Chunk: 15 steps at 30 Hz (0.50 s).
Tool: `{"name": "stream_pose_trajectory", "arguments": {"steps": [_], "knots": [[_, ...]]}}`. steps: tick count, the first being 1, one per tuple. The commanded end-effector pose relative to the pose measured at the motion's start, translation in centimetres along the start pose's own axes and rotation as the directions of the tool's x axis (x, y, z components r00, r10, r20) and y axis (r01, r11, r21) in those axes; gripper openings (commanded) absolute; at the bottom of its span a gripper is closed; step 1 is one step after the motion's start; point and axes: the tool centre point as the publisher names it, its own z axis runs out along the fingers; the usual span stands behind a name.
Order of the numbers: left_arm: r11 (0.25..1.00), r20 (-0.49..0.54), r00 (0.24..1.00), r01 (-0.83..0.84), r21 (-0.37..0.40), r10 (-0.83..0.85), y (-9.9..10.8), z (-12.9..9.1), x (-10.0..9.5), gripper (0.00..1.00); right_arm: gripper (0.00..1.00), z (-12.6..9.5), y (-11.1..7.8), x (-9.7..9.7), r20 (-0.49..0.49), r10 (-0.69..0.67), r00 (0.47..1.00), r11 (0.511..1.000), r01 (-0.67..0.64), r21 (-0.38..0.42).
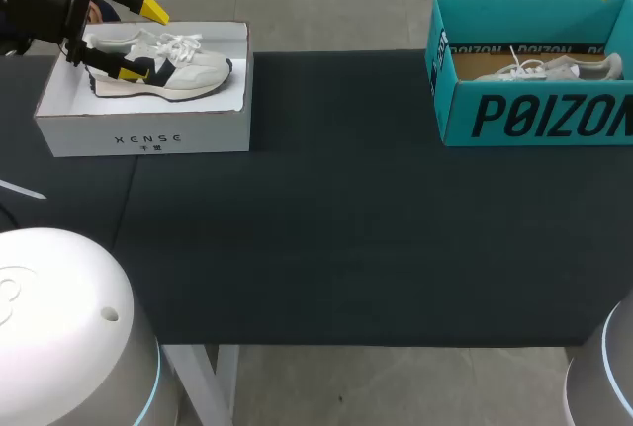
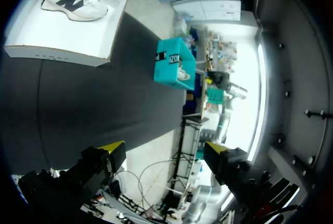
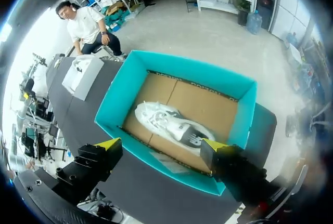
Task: Take the shoe out of the shoebox, open the shoe tongue, remove and reinsert the insole, then place the shoe into the shoebox
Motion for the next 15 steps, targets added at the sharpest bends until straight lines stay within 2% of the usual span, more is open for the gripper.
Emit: {"name": "stream_pose_trajectory", "arguments": {"steps": [1,4,6,7,11,15], "knots": [[1.0,0.002,1.0,0.001,-0.001,-0.001,-0.1,0.0,0.0,1.0,1.0,0.2,-1.7,1.4,-0.128,-0.173,0.977,0.984,0.165,-0.069],[1.0,0.002,1.0,0.001,-0.001,-0.001,-0.1,0.0,0.0,1.0,1.0,0.1,-2.9,2.5,-0.21,-0.206,0.956,0.978,0.193,-0.078],[1.0,0.002,1.0,0.001,-0.001,-0.001,-0.1,0.0,0.0,1.0,1.0,0.0,-3.8,3.7,-0.23,-0.236,0.944,0.972,0.226,-0.069],[1.0,0.002,1.0,0.001,-0.001,-0.001,-0.1,0.0,0.0,1.0,1.0,-0.2,-4.2,4.3,-0.256,-0.265,0.93,0.964,0.25,-0.09],[1.0,0.002,1.0,0.001,-0.001,-0.001,-0.1,0.0,0.0,1.0,1.0,-1.2,-5.2,6.5,-0.265,-0.418,0.869,0.908,0.395,-0.138],[1.0,0.002,1.0,0.001,-0.001,-0.001,-0.1,0.0,0.0,1.0,1.0,-2.1,-5.8,8.4,-0.259,-0.517,0.816,0.855,0.48,-0.196]]}}
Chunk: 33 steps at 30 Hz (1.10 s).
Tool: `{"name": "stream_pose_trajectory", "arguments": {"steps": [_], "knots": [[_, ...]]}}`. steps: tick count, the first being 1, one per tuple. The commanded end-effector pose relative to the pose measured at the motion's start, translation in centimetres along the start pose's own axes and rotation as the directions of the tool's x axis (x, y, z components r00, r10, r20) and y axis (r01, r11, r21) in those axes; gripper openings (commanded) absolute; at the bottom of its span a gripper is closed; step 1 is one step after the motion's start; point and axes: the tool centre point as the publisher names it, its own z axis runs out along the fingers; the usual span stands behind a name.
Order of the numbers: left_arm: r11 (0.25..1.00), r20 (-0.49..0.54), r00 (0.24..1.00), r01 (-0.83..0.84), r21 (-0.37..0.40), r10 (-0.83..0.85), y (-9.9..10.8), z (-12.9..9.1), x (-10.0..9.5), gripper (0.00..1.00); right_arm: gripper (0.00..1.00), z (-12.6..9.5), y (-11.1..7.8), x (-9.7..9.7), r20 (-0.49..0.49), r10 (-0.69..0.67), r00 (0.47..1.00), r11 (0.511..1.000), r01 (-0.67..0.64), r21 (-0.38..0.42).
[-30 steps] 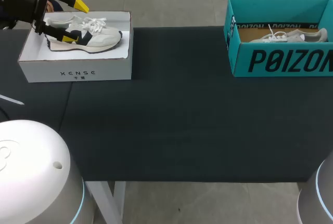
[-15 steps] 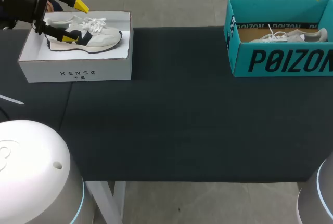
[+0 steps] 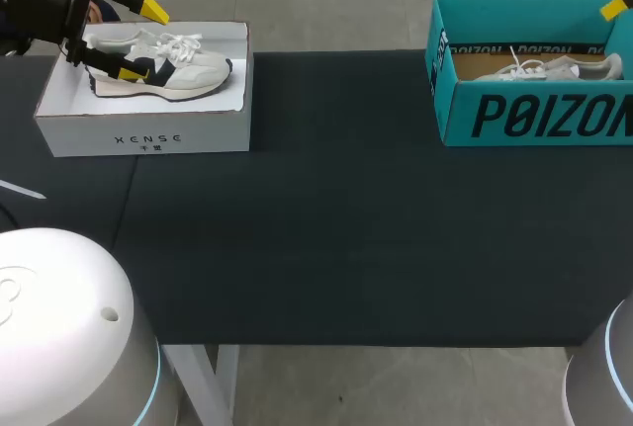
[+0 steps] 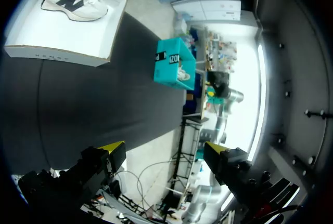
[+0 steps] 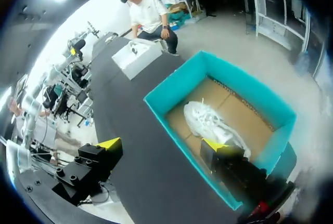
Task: Take the shoe out of the shoebox, open the shoe tongue, remove and reinsert the insole, then place the shoe into the shoebox
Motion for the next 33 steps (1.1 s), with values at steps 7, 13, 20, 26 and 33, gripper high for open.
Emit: {"name": "stream_pose_trajectory", "arguments": {"steps": [7,13,20,26,33], "knots": [[1.0,0.002,1.0,0.001,-0.001,-0.001,-0.1,0.0,0.0,1.0,1.0,0.9,-0.3,5.5,-0.028,-0.275,0.961,0.959,0.273,-0.072],[1.0,0.002,1.0,0.001,-0.001,-0.001,-0.1,0.0,0.0,1.0,1.0,2.4,-0.1,7.6,-0.048,-0.315,0.948,0.949,0.314,-0.042],[1.0,0.002,1.0,0.001,-0.001,-0.001,-0.1,0.0,0.0,1.0,1.0,2.4,-0.1,7.6,-0.048,-0.315,0.948,0.949,0.314,-0.042],[1.0,0.002,1.0,0.001,-0.001,-0.001,-0.1,0.0,0.0,1.0,1.0,2.4,-0.1,7.6,-0.048,-0.315,0.948,0.949,0.314,-0.042],[1.0,0.082,0.996,-0.02,0.0,0.02,-1.5,-0.1,0.3,1.0,1.0,2.4,-0.1,7.6,-0.048,-0.315,0.948,0.949,0.314,-0.042]]}}
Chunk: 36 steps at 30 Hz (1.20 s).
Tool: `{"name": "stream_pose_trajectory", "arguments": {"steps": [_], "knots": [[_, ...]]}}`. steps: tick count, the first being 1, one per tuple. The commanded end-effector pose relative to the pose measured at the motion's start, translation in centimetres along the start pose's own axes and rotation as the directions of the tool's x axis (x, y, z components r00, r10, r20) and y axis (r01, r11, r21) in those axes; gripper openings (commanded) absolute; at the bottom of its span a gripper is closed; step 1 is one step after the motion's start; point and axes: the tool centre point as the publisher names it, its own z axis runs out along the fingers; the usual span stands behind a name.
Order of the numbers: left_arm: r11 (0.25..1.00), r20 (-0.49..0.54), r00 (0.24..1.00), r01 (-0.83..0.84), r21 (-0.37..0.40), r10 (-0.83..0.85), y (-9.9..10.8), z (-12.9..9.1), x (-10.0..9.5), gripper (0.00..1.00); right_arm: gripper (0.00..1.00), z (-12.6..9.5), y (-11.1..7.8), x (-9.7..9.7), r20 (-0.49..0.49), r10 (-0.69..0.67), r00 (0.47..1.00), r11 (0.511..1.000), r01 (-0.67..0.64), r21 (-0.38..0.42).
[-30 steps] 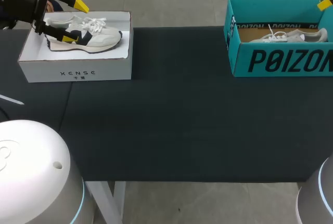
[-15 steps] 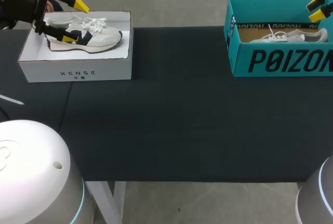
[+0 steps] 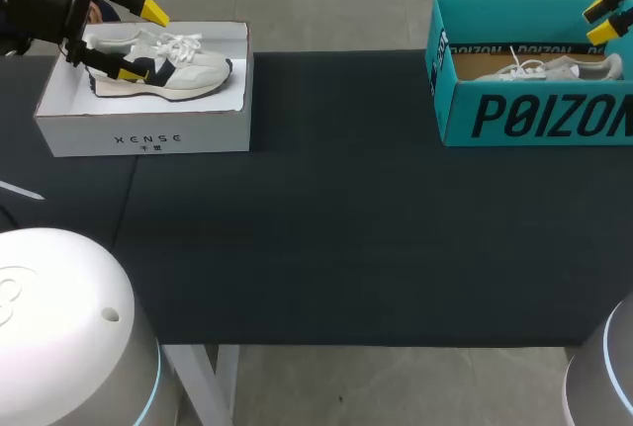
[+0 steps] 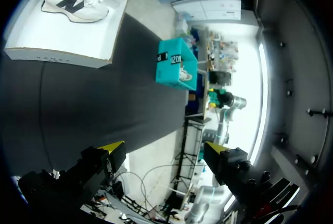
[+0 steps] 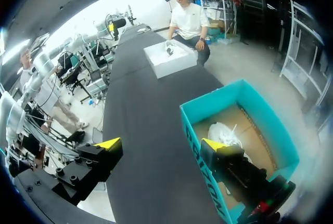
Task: Take the shoe out of the shoebox, open the shoe tongue, remove and reinsert the insole, then place the shoe into the shoebox
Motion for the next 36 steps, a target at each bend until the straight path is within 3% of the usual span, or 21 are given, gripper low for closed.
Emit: {"name": "stream_pose_trajectory", "arguments": {"steps": [1,6,12,17,23,32,36], "knots": [[1.0,0.071,0.997,-0.005,-0.009,0.006,-1.5,-0.2,0.7,1.0,1.0,0.0,0.0,-0.1,-0.001,0.0,1.0,1.0,0.0,0.002],[1.0,0.15,0.989,-0.013,-0.001,0.013,-3.5,-1.1,0.7,1.0,1.0,0.0,0.0,-0.1,-0.001,0.0,1.0,1.0,0.0,0.002],[0.999,0.336,0.942,-0.008,-0.04,0.021,-6.1,-3.0,0.8,1.0,1.0,0.0,0.0,-0.1,-0.001,0.0,1.0,1.0,0.0,0.002],[0.995,0.569,0.822,0.021,-0.1,0.04,-8.1,-4.7,0.5,1.0,1.0,0.0,0.0,-0.1,-0.001,0.0,1.0,1.0,0.0,0.002],[0.992,0.737,0.67,-0.002,-0.127,0.096,-9.2,-6.0,0.8,1.0,1.0,0.0,0.0,-0.1,-0.001,0.0,1.0,1.0,0.0,0.002],[0.985,0.839,0.525,0.01,-0.171,0.14,-9.6,-7.5,-0.5,1.0,1.0,0.0,0.0,-0.1,-0.001,0.0,1.0,1.0,0.0,0.002],[0.985,0.84,0.525,0.017,-0.172,0.138,-9.6,-7.8,-1.0,1.0,1.0,0.0,0.0,-0.1,-0.001,0.0,1.0,1.0,0.0,0.002]]}}
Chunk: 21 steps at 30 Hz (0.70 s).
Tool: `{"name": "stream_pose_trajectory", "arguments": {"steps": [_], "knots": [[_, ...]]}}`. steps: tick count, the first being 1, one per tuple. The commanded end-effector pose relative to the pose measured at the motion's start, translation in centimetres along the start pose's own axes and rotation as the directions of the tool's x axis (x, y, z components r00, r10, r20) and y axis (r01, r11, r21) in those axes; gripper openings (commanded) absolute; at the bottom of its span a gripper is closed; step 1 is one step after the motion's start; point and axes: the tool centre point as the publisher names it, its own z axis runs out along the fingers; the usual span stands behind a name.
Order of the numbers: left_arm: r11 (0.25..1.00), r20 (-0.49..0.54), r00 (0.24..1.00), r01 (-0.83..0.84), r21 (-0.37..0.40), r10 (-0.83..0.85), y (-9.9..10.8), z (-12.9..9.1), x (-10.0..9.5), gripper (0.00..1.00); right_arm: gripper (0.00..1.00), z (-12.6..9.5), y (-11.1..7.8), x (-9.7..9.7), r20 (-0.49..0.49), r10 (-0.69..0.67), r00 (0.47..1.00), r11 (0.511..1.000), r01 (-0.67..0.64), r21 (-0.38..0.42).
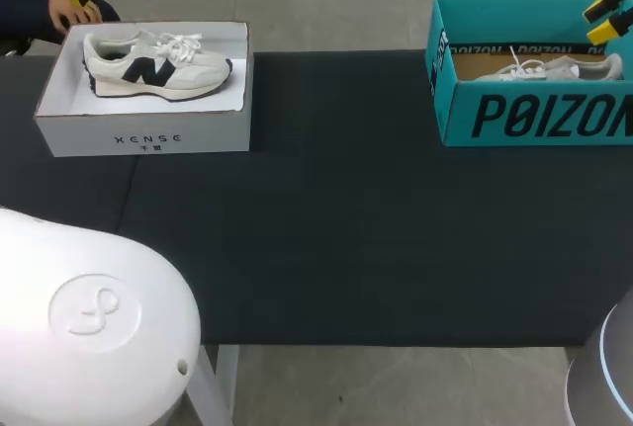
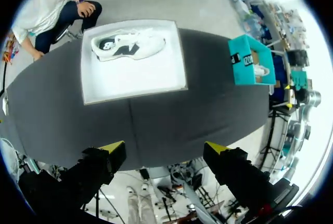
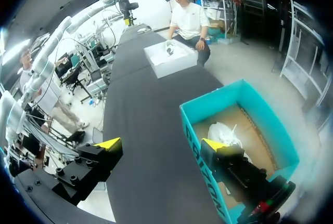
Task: Take the shoe out of the shoebox, open the shoe tongue, remove and reinsert the insole, then place the shoe into the shoebox
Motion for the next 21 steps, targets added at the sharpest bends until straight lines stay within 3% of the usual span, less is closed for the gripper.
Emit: {"name": "stream_pose_trajectory", "arguments": {"steps": [1,18,21], "knots": [[0.997,0.161,0.987,0.021,-0.078,-0.008,-0.4,-0.3,0.2,1.0,1.0,0.0,0.0,0.0,0.001,0.001,1.0,1.0,-0.001,0.002],[0.996,0.158,0.987,0.015,-0.088,-0.001,-0.4,0.3,0.3,1.0,1.0,0.0,0.0,0.0,0.001,0.001,1.0,1.0,-0.001,0.002],[0.997,0.171,0.984,0.058,-0.043,-0.05,-1.3,1.0,-0.9,1.0,1.0,0.0,0.0,0.0,0.001,0.001,1.0,1.0,-0.001,0.002]]}}
